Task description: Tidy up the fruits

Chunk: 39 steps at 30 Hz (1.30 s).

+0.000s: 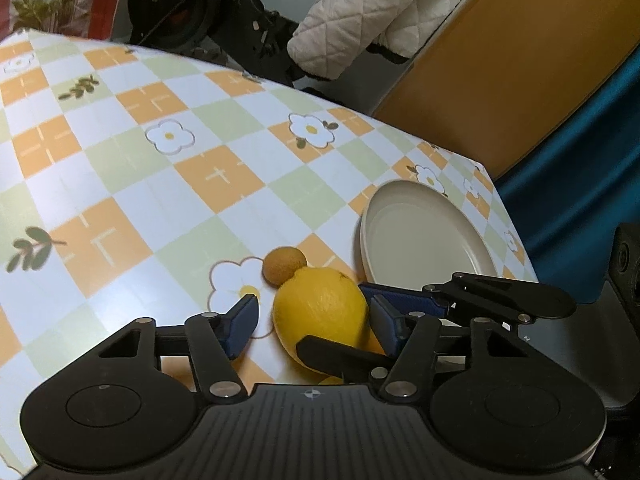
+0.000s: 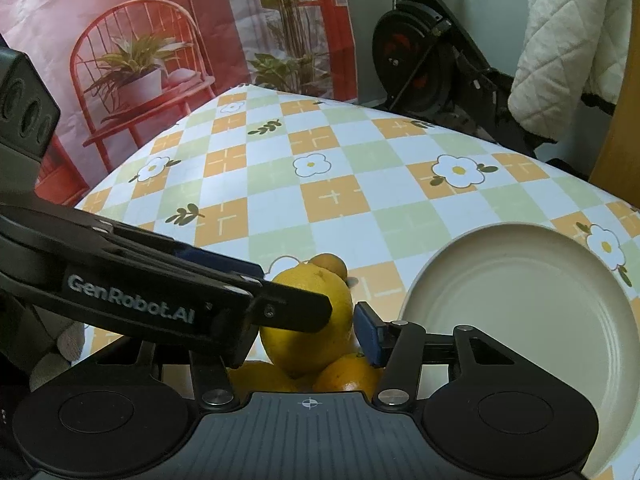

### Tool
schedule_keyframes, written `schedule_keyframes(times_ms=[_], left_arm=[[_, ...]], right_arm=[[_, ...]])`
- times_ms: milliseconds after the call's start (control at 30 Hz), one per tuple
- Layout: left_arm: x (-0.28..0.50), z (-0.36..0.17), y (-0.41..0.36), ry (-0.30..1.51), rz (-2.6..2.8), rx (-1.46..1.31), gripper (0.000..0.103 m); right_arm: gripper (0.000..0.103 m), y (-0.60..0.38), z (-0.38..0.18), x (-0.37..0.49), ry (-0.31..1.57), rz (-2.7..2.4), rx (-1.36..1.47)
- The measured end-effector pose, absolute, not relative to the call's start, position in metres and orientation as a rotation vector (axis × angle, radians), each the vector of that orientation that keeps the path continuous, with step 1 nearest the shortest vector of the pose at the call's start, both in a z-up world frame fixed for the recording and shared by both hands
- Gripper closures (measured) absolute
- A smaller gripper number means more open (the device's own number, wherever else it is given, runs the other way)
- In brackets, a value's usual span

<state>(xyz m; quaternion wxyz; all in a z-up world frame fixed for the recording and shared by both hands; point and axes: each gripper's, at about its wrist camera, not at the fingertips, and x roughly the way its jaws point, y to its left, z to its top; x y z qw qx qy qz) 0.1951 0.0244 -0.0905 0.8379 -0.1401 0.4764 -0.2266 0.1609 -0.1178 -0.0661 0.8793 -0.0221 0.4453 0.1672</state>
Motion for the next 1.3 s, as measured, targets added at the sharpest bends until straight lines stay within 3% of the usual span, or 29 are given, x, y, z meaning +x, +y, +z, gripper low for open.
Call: schedule_keyframes(times_ms=[633, 1300], left_arm=[[0.189, -0.07, 0.009, 0.961, -0.515, -0.247, 0.045], [0.224, -0.041, -0.088, 0.877, -0.675, -0.054, 0.049]], right_arm=[[0.054, -0.129, -0.053, 0.147, 0.864, 0.324, 0.009], [0.054, -0.217, -0.039, 0.15, 0.756, 0.146, 0.115]])
